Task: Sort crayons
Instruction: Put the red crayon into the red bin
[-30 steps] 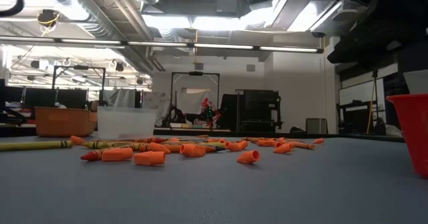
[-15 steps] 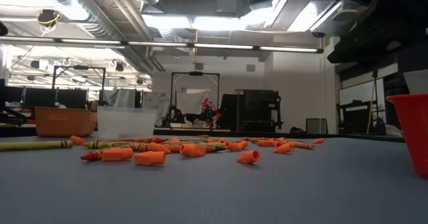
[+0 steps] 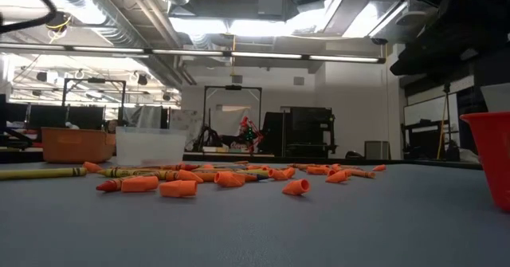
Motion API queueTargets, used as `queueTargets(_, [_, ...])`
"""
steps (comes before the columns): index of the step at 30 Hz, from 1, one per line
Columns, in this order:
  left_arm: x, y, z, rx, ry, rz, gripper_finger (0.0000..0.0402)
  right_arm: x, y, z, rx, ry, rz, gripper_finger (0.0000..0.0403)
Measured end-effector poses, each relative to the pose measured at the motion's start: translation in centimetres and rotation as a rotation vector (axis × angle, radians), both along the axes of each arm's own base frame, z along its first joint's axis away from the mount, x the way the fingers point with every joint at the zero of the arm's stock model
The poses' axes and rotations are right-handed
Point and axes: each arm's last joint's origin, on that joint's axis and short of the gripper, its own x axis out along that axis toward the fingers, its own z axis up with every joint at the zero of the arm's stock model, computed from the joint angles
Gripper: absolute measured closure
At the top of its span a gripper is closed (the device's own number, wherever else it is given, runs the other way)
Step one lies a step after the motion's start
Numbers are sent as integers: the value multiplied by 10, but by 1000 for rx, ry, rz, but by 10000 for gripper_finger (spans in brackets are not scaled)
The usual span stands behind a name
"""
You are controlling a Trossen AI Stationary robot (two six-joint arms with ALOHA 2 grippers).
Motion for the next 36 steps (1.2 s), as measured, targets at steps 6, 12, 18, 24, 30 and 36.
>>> queueTargets(6, [4,1,1,93,-139,-2,313,0,-3,1,-53,-35,-93,292])
queueTargets(12, [16,4,6,150,-330,-33,326,1,-9,3,-145,-94,-259,292])
queueTargets(18, [37,18,14,257,-547,-67,337,11,-34,4,-166,-99,-413,292])
queueTargets(24, [55,37,18,431,-719,-186,342,23,-74,3,-141,-65,-550,292])
queueTargets(30, [70,65,19,738,-789,-192,343,27,-110,0,-94,-16,-638,292])
queueTargets(36, [79,90,19,865,-768,-158,343,25,-136,-14,-92,116,-699,292])
